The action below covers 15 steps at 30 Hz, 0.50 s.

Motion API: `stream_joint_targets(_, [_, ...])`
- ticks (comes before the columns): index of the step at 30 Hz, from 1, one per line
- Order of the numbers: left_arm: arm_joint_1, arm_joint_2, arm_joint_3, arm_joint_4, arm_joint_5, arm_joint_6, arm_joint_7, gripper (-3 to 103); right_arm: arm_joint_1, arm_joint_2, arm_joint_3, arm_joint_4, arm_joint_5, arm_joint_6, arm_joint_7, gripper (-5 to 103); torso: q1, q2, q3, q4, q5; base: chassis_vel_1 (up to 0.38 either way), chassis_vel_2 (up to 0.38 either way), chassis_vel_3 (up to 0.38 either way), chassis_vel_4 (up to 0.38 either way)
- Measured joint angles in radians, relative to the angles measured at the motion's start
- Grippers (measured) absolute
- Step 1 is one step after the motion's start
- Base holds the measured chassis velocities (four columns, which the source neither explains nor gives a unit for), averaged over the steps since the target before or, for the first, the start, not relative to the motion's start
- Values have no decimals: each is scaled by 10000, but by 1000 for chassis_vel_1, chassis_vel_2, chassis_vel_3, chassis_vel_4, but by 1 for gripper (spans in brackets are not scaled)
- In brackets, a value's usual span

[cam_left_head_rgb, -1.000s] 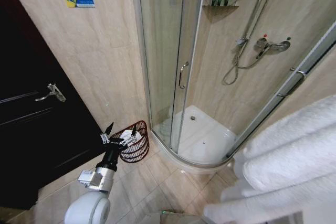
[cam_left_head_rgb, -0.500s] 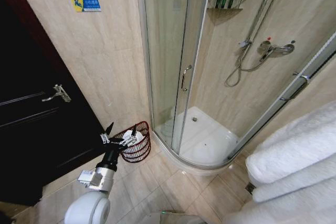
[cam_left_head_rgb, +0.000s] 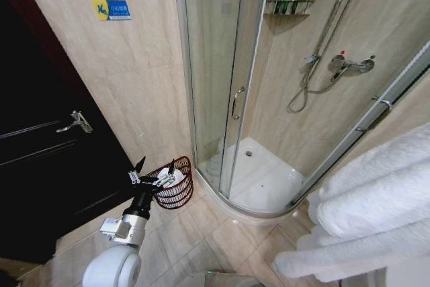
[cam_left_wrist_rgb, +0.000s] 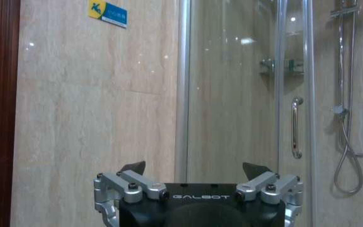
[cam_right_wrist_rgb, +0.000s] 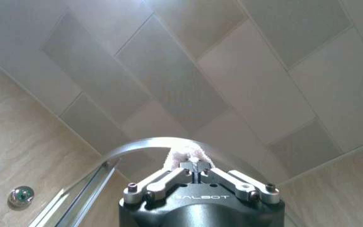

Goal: Discard the used towel into the hamper.

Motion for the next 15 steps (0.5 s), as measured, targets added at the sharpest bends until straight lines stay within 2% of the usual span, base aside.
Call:
stream_joint_targets(5, [0,0,0,0,0,0,0,100,19,-48,12,-7,52,23,13,2,146,316,169,0,-1,0,0,0,0])
stream_joint_targets(15, [0,0,0,0,0,0,0,100,64,8,-12,-48,-55,30,-104,2,177,387,210,0,1,0,0,0,0])
